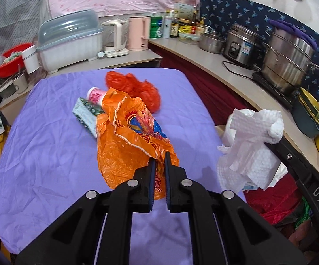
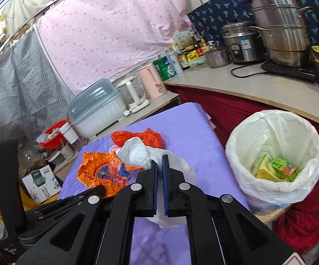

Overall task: Collect trash
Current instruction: 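Carry the wrapper and tissue with both tools over the white bin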

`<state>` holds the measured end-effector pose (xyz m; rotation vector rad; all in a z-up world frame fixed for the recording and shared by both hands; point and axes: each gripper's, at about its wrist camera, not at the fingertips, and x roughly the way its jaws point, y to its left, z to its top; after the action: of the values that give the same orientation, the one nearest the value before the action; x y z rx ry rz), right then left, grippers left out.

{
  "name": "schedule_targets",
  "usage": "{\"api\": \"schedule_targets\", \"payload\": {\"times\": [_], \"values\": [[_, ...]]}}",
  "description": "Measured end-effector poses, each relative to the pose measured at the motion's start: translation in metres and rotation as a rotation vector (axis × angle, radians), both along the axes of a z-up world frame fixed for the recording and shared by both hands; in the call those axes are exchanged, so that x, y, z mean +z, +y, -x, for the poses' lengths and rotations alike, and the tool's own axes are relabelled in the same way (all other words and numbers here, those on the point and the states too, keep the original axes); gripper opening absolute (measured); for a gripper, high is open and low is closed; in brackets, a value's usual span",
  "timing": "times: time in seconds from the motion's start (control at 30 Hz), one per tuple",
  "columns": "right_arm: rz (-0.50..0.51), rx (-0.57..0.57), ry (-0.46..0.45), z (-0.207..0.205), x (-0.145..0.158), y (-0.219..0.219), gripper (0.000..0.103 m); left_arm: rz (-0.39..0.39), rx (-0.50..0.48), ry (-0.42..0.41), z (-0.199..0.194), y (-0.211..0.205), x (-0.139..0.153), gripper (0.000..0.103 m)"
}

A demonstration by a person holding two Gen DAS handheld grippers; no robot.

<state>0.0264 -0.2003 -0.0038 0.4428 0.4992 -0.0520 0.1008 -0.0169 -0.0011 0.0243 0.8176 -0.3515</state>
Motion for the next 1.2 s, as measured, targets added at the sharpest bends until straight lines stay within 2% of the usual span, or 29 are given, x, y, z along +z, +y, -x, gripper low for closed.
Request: {"api": "schedule_targets", "payload": {"times": [0.23,0.43,0.63,0.73,0.97,1.2], "values": [[0.008,-0.089,-0.006,0.018,0.001,-0.050,0.004,0.001,-0.103,-0.010,0.007,-0.053,0.007,0.007],[0.028,-0.191,-0.011,0.027,0.003,-0.102,0.004,0.022,-0.236,-0.009,0.006,-0.104,0.012,0.007],[0.027,-0.251,0.006,0.025,-0.002,-0.140,0.004,0.068,-0.361,0.001,0.000,-0.152,0.013,0.007],[0.031,-0.272,0.021,0.021,-0.009,-0.156,0.004,0.096,-0.414,0.026,-0.006,-0.172,0.009,0.007],[-0.003,-0.306,0.066,0.009,-0.030,-0.186,0.004,0.107,-0.496,0.098,-0.025,-0.214,-0.013,0.008],[0.000,-0.328,0.110,0.003,-0.046,-0.195,0.004,0.066,-0.517,0.148,-0.036,-0.232,-0.038,0.010]]}}
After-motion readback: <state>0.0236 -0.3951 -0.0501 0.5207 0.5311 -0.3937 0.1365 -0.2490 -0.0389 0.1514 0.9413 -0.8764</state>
